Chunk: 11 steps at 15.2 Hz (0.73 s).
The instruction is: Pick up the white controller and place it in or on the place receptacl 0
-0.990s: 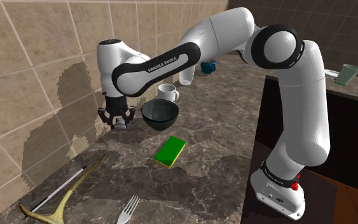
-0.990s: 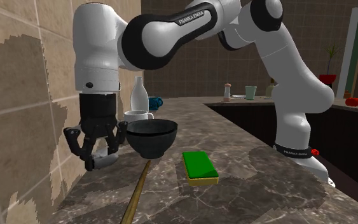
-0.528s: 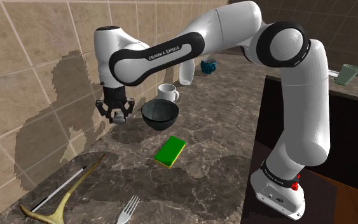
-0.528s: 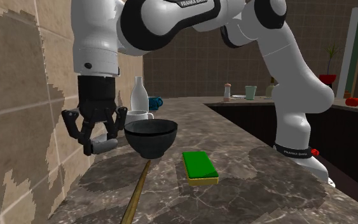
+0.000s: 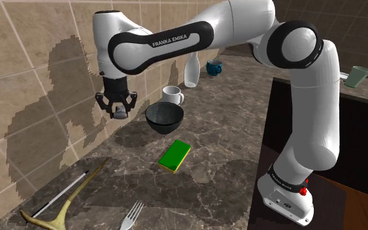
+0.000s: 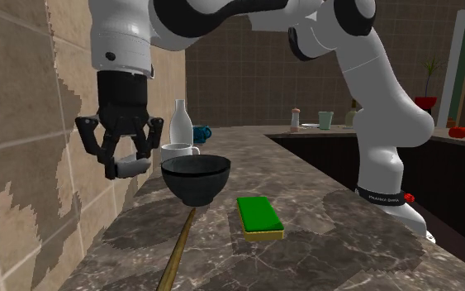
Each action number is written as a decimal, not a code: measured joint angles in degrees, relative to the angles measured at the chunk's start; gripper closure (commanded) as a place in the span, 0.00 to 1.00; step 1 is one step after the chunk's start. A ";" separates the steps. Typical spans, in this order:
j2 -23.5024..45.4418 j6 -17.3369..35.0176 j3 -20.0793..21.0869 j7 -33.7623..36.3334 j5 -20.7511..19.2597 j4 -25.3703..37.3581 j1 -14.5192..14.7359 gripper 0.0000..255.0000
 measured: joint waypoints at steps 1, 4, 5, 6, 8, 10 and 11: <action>0.13 -0.83 0.03 0.06 -0.02 0.97 0.23 1.00; -0.42 -2.83 0.23 -0.09 0.30 2.51 0.29 1.00; -0.47 -3.62 0.25 -0.21 0.37 3.25 0.30 1.00; -0.67 -4.35 0.32 -0.24 0.47 3.81 0.34 1.00; -0.80 -5.79 0.39 -0.36 0.58 5.16 0.46 1.00; -0.83 -7.17 0.45 -0.43 0.64 6.54 0.62 1.00; -1.81 -7.12 0.56 -0.86 1.11 5.58 -0.03 1.00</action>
